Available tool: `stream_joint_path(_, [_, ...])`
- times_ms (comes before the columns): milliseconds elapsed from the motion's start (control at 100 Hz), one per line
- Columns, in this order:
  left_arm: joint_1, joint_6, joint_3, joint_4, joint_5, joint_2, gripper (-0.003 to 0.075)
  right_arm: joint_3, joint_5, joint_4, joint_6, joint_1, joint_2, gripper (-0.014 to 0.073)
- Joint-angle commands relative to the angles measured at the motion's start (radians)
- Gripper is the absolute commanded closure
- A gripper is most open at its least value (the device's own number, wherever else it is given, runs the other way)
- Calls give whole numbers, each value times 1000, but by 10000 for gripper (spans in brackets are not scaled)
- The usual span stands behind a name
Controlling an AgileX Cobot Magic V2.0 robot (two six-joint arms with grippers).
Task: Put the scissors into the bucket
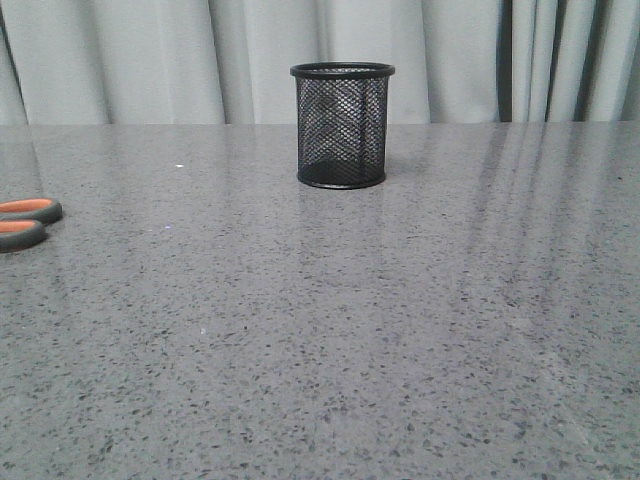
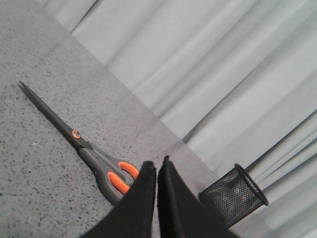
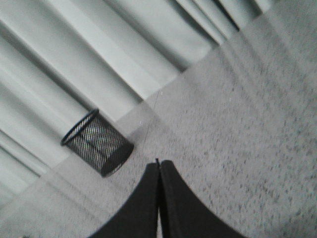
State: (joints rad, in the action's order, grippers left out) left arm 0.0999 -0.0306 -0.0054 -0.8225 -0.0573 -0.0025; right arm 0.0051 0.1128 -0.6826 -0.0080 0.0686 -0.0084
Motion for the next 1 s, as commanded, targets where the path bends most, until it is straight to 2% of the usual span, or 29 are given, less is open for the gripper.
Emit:
stream_joint_path(0, [-2,-7,-44,-31,43,-25,741,-68,6,5,-3,-7,-6,645])
stream_joint_path(100, [-2,-1,-111,14,18,-16,741,-146,86,66,-3,-7,42,638])
stream_joint_path(200, [-2,17,-227,148,-88,33,741,-239,181,143,-3,-7,128,637])
stream_joint_path(320, [-2,20,-403,383,-291,151,741,-366,299,226,-3,-7,264,638])
stream_joint_path(440, [-2,94,-568,525,-503,288,741,-500,424,283,-3,-7,405,638])
stream_joint_path(630, [-2,194,-741,554,-734,455,741,-672,583,298,-12,-7,573,638])
stream_joint_path(880, [-2,209,-801,554,-781,564,741,-756,644,294,-88,-7,644,633])
stream_joint_path(990, [-2,274,-819,550,-828,602,720,-767,673,294,-99,-7,649,554])
